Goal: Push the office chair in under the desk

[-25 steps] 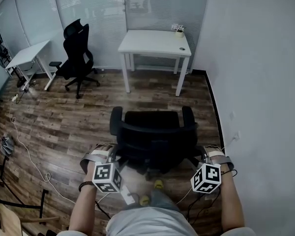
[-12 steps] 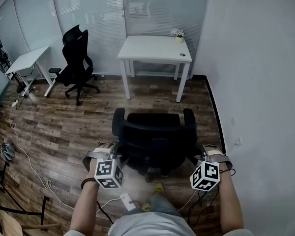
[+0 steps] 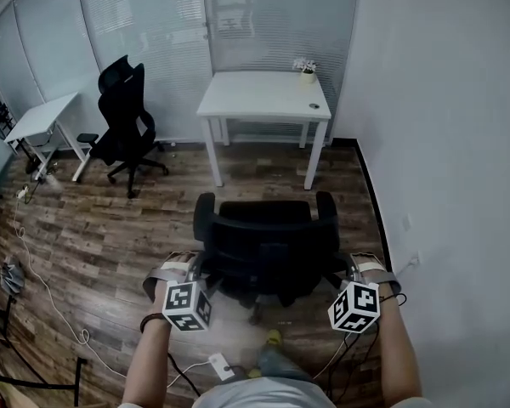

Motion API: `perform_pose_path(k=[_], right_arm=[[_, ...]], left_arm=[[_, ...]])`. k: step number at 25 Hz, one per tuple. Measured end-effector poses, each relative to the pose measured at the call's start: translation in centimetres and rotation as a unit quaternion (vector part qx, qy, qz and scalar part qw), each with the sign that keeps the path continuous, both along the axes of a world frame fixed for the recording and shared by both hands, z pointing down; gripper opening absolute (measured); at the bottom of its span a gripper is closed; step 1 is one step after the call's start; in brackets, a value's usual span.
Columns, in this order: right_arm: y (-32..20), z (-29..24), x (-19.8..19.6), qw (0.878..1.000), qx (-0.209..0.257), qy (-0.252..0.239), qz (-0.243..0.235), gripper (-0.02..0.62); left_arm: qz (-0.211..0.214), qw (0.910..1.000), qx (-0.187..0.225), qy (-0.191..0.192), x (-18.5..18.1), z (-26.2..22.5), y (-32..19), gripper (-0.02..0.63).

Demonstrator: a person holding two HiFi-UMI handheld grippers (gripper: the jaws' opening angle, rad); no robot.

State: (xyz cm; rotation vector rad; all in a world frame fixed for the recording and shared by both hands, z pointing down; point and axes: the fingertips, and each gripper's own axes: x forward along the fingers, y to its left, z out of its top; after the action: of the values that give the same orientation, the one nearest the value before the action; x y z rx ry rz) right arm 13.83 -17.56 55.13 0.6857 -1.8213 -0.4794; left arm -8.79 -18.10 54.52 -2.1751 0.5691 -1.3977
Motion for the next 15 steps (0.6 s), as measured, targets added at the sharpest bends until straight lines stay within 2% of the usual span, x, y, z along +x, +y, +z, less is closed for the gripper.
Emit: perform_pose_path(k=[8, 15], right_arm=[[-7.9, -0.1, 1.6, 1.0, -0.009, 0.001, -0.007, 0.193], [-13.9, -0.3, 0.9, 1.0, -0.001, -0.005, -0.022, 0.192]], left_arm=[[-0.007, 0.9999, 0.011, 0.0, 1.6, -0.2, -6.9, 0.184], [-0.019, 0.9998, 0.008, 0.0, 0.8, -0.3, -13.1, 0.189]])
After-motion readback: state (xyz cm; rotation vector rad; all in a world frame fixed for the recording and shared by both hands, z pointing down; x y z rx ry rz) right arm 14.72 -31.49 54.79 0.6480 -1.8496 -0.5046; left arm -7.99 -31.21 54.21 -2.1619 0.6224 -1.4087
